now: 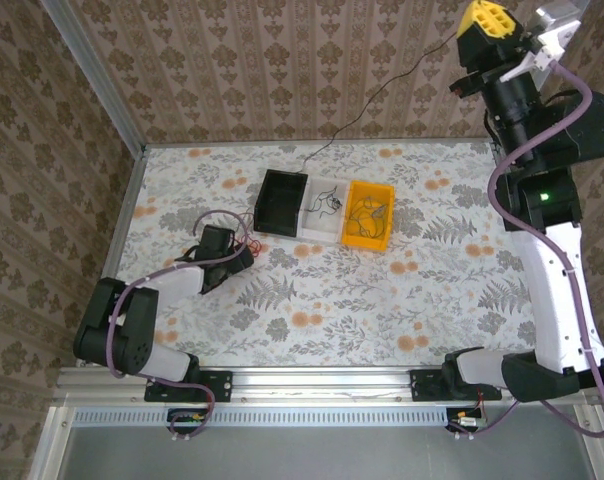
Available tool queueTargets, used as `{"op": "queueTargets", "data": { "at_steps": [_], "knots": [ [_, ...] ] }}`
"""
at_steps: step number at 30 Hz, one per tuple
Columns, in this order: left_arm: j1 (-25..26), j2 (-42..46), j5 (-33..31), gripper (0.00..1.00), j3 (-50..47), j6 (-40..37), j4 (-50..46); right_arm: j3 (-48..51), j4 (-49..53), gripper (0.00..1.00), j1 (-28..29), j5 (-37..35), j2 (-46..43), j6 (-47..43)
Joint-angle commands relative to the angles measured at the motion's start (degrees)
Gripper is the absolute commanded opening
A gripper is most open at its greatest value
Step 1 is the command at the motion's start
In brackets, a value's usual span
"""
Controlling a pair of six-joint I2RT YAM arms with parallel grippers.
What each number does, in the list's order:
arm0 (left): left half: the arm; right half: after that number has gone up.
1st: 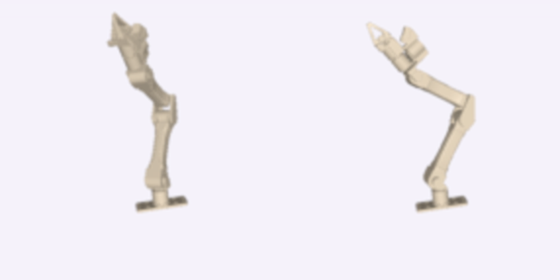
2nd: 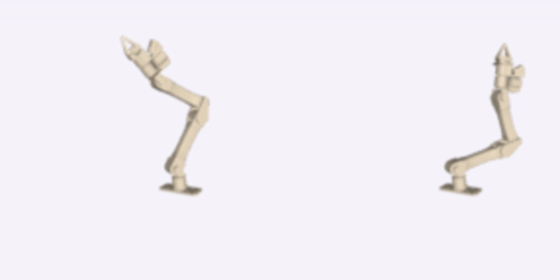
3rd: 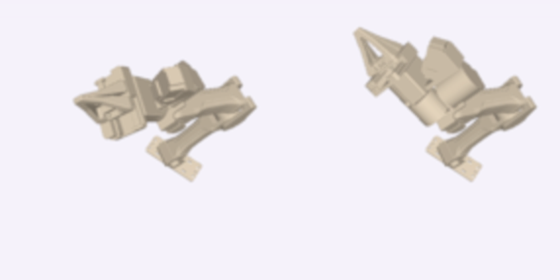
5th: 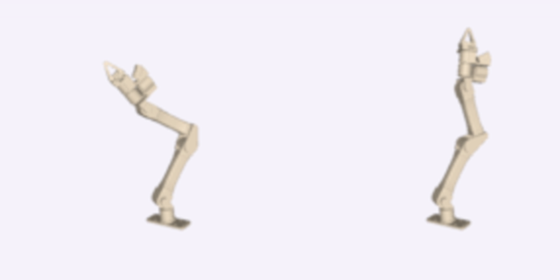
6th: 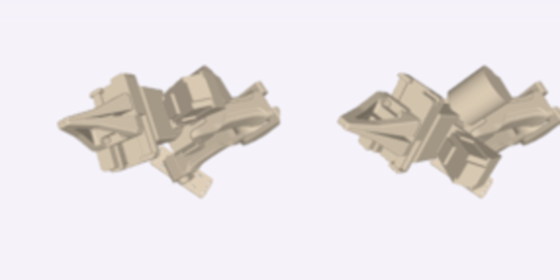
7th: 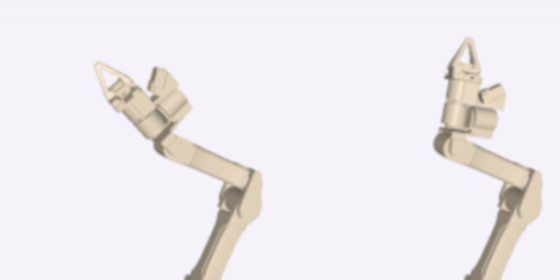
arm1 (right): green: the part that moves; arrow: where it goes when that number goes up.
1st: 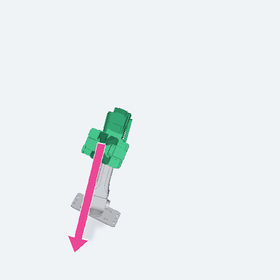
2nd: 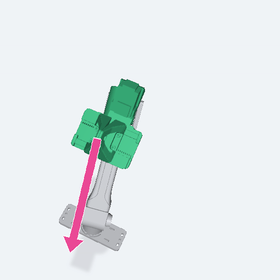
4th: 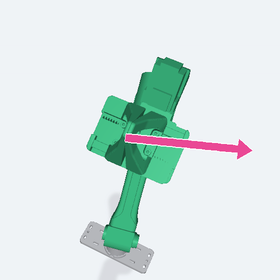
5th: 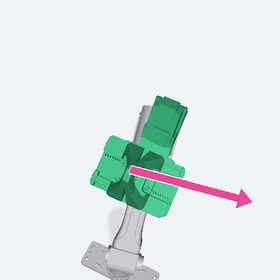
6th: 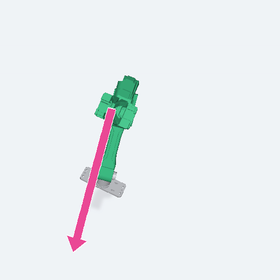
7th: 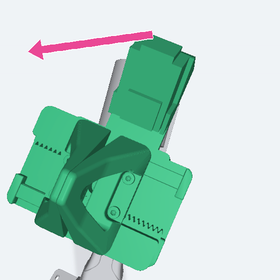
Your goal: Untangle the cables
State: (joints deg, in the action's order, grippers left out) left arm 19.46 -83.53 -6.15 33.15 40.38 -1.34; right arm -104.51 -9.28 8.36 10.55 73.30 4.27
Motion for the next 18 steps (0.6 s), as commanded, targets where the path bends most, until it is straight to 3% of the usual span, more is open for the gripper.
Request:
{"op": "queueTargets", "data": {
  "at_steps": [1, 9, 14, 18],
  "knots": [
    [-0.5, -5.8, 1.4, 0.90, -1.8, 1.8, -5.7, 0.3, -2.1, 0.00, -3.1, -5.3, -4.0, -2.5],
    [-0.7, -6.4, 3.2, 0.89, -0.3, 0.6, -4.1, 5.4, 1.9, 0.00, -11.4, -5.2, -7.2, 4.9],
    [-0.1, -6.3, 6.6, 0.87, 0.9, -2.0, -2.4, 10.8, 3.6, 0.00, -11.3, 3.4, -7.0, 10.5],
    [1.3, -6.0, 9.7, 0.84, 1.2, -4.4, 0.2, 14.9, 5.1, 0.00, -9.5, 4.2, -7.9, 10.6]
  ]
}}
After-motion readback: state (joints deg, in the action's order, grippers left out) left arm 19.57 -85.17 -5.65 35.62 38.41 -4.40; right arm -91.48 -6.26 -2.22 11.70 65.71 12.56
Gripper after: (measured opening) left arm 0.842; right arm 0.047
